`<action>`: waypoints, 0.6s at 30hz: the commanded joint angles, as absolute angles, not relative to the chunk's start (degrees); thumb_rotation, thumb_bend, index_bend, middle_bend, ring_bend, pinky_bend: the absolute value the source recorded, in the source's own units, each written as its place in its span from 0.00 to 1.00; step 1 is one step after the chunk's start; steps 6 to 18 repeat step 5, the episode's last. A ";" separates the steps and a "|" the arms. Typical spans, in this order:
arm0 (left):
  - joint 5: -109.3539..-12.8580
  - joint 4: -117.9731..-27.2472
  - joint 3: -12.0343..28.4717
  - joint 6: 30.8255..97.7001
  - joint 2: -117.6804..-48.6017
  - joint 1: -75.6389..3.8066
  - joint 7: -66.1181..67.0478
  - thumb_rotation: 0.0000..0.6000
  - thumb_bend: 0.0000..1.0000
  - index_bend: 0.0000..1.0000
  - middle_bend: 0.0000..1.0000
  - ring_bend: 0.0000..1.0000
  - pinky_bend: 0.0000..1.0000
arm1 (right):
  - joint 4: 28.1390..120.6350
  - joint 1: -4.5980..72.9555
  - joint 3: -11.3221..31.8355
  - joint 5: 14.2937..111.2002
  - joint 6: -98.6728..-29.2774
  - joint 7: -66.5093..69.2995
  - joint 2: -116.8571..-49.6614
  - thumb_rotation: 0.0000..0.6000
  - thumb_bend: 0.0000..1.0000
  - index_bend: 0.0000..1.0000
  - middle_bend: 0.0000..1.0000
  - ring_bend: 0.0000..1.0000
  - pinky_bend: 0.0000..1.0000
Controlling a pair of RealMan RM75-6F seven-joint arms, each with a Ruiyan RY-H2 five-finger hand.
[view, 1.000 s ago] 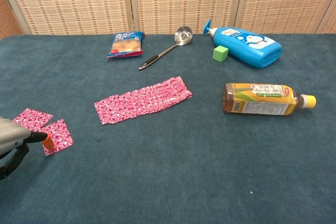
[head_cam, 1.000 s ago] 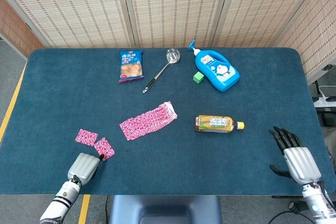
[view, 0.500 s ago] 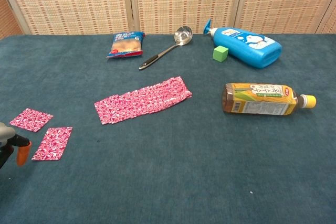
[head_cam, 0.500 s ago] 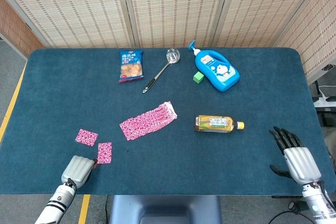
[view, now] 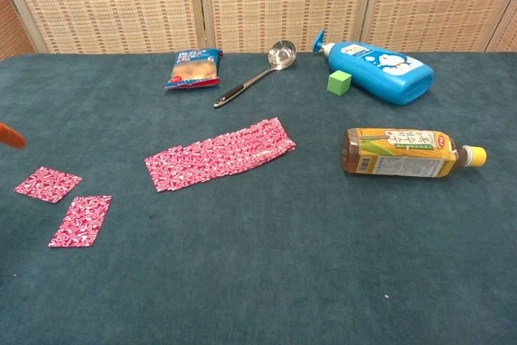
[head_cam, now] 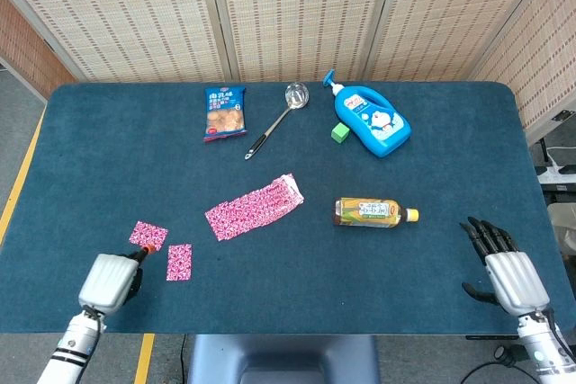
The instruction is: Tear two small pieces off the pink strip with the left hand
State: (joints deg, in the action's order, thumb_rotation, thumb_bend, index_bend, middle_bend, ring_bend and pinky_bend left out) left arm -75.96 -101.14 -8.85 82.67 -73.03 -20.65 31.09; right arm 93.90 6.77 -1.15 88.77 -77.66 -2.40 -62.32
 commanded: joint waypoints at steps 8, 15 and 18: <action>-79.51 -90.99 -6.68 87.49 -71.18 -14.56 19.48 1.00 0.55 0.01 0.10 0.22 0.55 | 93.17 6.83 -1.12 88.36 -77.35 -4.01 -63.72 1.00 0.09 0.00 0.00 0.00 0.11; -79.51 -90.99 -6.68 87.49 -71.18 -14.56 19.48 1.00 0.55 0.01 0.10 0.22 0.55 | 93.17 6.83 -1.12 88.36 -77.35 -4.01 -63.72 1.00 0.09 0.00 0.00 0.00 0.11; -79.51 -90.99 -6.68 87.49 -71.18 -14.56 19.48 1.00 0.55 0.01 0.10 0.22 0.55 | 93.17 6.83 -1.12 88.36 -77.35 -4.01 -63.72 1.00 0.09 0.00 0.00 0.00 0.11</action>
